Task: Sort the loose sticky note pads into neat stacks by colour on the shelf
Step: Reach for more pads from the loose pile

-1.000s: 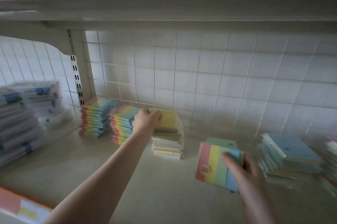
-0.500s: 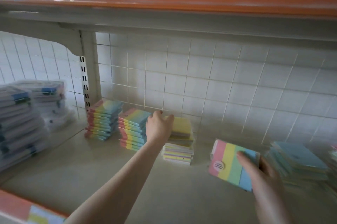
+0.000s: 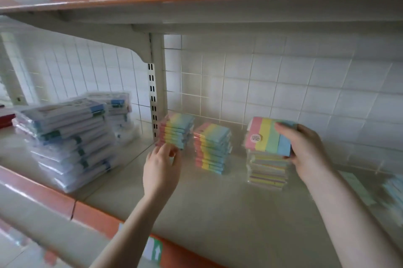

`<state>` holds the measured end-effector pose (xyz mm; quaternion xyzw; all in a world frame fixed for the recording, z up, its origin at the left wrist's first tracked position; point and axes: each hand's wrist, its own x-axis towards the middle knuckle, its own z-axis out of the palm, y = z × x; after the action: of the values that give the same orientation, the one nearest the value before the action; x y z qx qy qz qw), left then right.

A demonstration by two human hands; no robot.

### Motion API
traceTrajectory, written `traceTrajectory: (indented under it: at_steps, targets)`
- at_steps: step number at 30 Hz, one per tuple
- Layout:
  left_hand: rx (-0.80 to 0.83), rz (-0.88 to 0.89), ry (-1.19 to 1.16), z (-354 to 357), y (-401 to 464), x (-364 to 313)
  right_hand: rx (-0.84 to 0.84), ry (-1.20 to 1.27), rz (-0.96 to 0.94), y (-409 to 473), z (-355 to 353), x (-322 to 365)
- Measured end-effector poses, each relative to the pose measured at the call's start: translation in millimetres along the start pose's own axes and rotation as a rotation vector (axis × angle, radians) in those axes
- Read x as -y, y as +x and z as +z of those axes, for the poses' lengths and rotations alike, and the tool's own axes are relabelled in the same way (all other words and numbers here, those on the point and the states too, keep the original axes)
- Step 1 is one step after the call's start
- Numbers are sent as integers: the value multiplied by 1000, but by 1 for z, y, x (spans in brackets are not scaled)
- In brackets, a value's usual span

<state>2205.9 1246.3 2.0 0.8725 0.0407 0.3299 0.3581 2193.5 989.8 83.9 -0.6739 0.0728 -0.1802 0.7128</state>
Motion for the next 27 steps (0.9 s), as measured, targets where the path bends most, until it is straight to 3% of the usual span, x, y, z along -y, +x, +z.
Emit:
traceTrajectory:
  at_steps: [6,13,17,22,27]
  targets:
    - [121,-247,162,-13,-4,48,82,-74,-11,32,67,6]
    - [248,-210,268,-8,-2,49,92,-297,-22,62,119,-3]
    - [264,-206,291,-8,-1,51,45,-531,-59,72,135,-17]
    - [280,-190,308,-7,-1,50,54,-1014,-169,72,141,-23]
    - [297,-182,315,-6,-1,50,68,-1246,-231,69,140,-31]
